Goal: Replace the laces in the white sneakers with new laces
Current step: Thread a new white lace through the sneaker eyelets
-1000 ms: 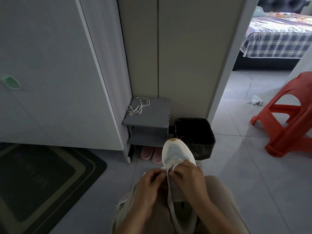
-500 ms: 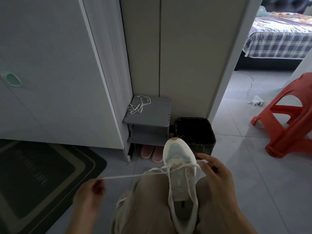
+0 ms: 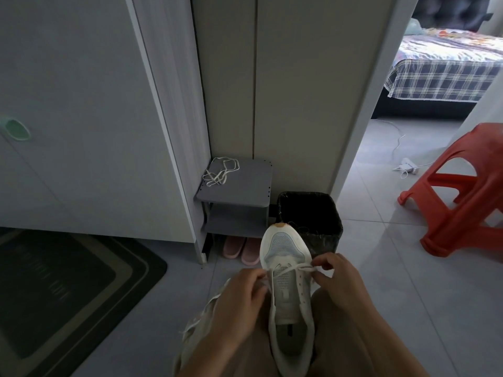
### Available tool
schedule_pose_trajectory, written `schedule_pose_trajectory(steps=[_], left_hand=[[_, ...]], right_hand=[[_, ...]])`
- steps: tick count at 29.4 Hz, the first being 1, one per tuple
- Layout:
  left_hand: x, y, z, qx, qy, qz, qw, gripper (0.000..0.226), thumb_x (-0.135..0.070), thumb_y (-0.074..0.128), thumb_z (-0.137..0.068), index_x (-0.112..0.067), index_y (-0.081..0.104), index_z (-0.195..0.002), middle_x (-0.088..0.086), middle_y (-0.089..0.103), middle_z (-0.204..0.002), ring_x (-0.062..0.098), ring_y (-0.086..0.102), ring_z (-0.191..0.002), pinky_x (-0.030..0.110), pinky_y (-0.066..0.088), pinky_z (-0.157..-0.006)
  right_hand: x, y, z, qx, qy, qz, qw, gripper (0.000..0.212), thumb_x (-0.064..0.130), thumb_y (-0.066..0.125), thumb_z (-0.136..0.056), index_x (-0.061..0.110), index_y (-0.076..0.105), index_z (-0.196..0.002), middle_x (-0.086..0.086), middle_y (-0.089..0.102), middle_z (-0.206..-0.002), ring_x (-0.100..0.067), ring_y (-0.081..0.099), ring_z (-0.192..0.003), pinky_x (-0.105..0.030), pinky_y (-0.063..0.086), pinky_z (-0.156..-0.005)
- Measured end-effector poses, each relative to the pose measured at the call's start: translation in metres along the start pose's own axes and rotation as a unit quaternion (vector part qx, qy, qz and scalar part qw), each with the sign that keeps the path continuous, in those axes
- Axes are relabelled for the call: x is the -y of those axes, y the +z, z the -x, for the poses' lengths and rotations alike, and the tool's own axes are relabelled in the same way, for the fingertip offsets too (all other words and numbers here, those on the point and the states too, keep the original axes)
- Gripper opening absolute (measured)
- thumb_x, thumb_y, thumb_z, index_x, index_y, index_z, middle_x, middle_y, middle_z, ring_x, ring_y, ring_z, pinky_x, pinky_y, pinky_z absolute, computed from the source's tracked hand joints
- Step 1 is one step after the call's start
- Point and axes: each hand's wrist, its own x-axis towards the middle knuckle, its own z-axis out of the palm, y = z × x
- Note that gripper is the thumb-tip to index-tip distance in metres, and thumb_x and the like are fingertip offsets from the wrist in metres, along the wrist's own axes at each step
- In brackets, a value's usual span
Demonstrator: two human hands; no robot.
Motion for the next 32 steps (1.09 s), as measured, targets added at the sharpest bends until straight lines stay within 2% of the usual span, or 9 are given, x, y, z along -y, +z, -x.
schedule_pose_trajectory(steps=[3, 9, 12, 15, 18, 22, 24, 30, 32], left_hand=[[-0.011, 0.004, -0.011, 0.004, -0.03, 0.025, 0.999, 0.01, -0.022, 0.053, -0.093, -0.032, 0.057, -0.091, -0.022, 0.055, -0.085, -0.008, 0.053, -0.081, 0.006, 0.037, -0.069], [0.009, -0.01, -0.004, -0.015, -0.057, 0.044, 0.997, 0.027, -0.012, 0.062, -0.087, -0.029, 0.053, -0.068, -0.008, 0.058, -0.066, 0.0, 0.056, -0.075, 0.008, 0.04, -0.061], [0.034, -0.023, 0.013, -0.047, -0.067, 0.024, 0.996, 0.026, -0.006, 0.064, -0.083, -0.026, 0.056, -0.068, -0.006, 0.061, -0.069, 0.003, 0.058, -0.077, 0.01, 0.044, -0.062], [0.054, -0.028, 0.026, -0.036, -0.049, -0.029, 0.998, 0.023, -0.017, 0.065, -0.083, -0.032, 0.056, -0.069, -0.014, 0.06, -0.081, 0.008, 0.056, -0.073, 0.019, 0.046, -0.058], [0.053, -0.029, 0.024, -0.028, -0.035, -0.069, 0.997, 0.024, -0.021, 0.064, -0.084, -0.038, 0.054, -0.071, -0.017, 0.056, -0.071, 0.002, 0.053, -0.079, 0.014, 0.04, -0.06], [0.026, -0.026, 0.006, -0.01, -0.009, -0.08, 0.997, 0.022, -0.028, 0.055, -0.091, -0.031, 0.057, -0.113, -0.023, 0.05, -0.101, -0.006, 0.049, -0.08, 0.004, 0.034, -0.069], [0.01, -0.019, -0.004, 0.028, -0.003, -0.05, 0.998, 0.026, -0.029, 0.051, -0.093, -0.027, 0.057, -0.119, -0.019, 0.053, -0.104, -0.007, 0.049, -0.084, 0.002, 0.035, -0.072], [-0.008, -0.006, -0.02, 0.082, -0.082, 0.052, 0.992, 0.015, -0.021, 0.053, -0.093, -0.03, 0.054, -0.081, -0.017, 0.057, -0.08, -0.006, 0.053, -0.074, 0.003, 0.038, -0.065], [-0.005, -0.009, -0.018, 0.076, -0.092, 0.056, 0.991, 0.022, -0.018, 0.056, -0.091, -0.032, 0.052, -0.075, -0.013, 0.058, -0.077, -0.003, 0.054, -0.074, 0.003, 0.038, -0.065]], right_hand=[[0.0, -0.001, 0.002, -0.066, -0.044, 0.043, 0.996, 0.019, 0.01, 0.068, -0.08, 0.026, 0.057, -0.082, 0.006, 0.055, -0.095, -0.016, 0.053, -0.093, -0.033, 0.045, -0.086], [-0.005, -0.007, 0.009, -0.272, -0.165, 0.124, 0.94, 0.027, -0.011, 0.075, -0.061, 0.007, 0.061, -0.076, -0.012, 0.061, -0.091, -0.029, 0.058, -0.082, -0.033, 0.04, -0.075], [-0.008, -0.006, 0.013, -0.287, -0.074, 0.002, 0.955, 0.021, -0.003, 0.069, -0.075, 0.004, 0.058, -0.091, -0.012, 0.055, -0.1, -0.022, 0.055, -0.087, -0.035, 0.049, -0.073], [-0.001, -0.007, 0.016, -0.176, 0.064, -0.177, 0.966, 0.011, 0.011, 0.055, -0.09, 0.011, 0.054, -0.101, -0.005, 0.056, -0.099, -0.008, 0.056, -0.077, -0.027, 0.051, -0.07], [0.005, -0.012, 0.018, -0.076, 0.07, -0.311, 0.945, 0.022, 0.009, 0.044, -0.095, 0.012, 0.064, -0.089, -0.006, 0.066, -0.076, -0.005, 0.058, -0.057, -0.014, 0.045, -0.055], [0.01, -0.021, 0.021, -0.045, 0.067, -0.454, 0.887, 0.025, 0.004, 0.042, -0.094, 0.005, 0.067, -0.091, -0.012, 0.069, -0.084, -0.016, 0.057, -0.064, -0.026, 0.043, -0.059], [0.011, -0.025, 0.02, -0.039, 0.043, -0.481, 0.875, 0.024, 0.002, 0.044, -0.092, 0.004, 0.068, -0.088, -0.015, 0.067, -0.086, -0.019, 0.055, -0.069, -0.027, 0.045, -0.062], [0.015, -0.041, 0.02, 0.044, 0.006, -0.561, 0.826, 0.025, 0.025, 0.057, -0.082, 0.01, 0.071, -0.067, -0.011, 0.066, -0.08, -0.019, 0.054, -0.07, -0.021, 0.05, -0.061], [0.019, -0.045, 0.023, 0.068, -0.014, -0.518, 0.853, 0.033, 0.043, 0.071, -0.07, 0.01, 0.067, -0.068, -0.005, 0.064, -0.073, -0.014, 0.054, -0.066, -0.019, 0.048, -0.062]])
